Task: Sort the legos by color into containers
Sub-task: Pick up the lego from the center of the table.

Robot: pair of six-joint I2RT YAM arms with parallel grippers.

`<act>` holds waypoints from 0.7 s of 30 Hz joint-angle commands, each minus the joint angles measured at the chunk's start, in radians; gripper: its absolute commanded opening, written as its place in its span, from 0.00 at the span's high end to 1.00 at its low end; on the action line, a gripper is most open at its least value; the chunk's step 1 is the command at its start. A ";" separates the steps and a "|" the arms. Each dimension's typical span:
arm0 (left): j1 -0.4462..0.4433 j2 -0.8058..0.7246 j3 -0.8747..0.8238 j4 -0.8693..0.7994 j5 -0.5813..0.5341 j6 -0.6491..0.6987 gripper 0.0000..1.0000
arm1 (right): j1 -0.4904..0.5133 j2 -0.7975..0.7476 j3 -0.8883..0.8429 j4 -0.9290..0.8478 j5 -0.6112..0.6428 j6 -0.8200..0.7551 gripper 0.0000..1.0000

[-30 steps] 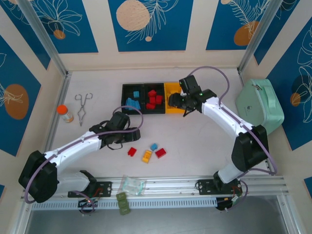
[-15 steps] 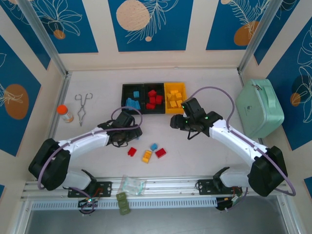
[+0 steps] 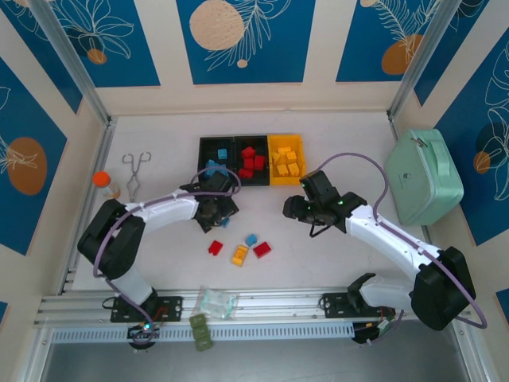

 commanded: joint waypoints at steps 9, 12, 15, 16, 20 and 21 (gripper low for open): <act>-0.007 0.068 0.021 0.011 0.086 0.020 0.66 | -0.020 -0.041 -0.047 0.025 -0.002 0.035 0.44; -0.007 0.067 0.014 0.026 0.110 0.038 0.74 | -0.020 -0.044 -0.045 0.025 -0.014 0.031 0.44; -0.008 0.036 0.004 0.018 0.102 0.073 0.75 | -0.012 -0.050 -0.039 0.030 -0.042 0.018 0.44; -0.008 0.020 0.000 0.014 0.097 0.086 0.75 | -0.008 -0.052 -0.040 0.039 -0.058 0.012 0.44; 0.000 -0.053 -0.002 -0.039 0.054 0.161 0.75 | 0.019 -0.062 -0.064 0.122 -0.191 -0.035 0.44; 0.006 -0.074 0.000 -0.061 0.037 0.180 0.75 | 0.025 -0.062 -0.074 0.149 -0.229 -0.041 0.44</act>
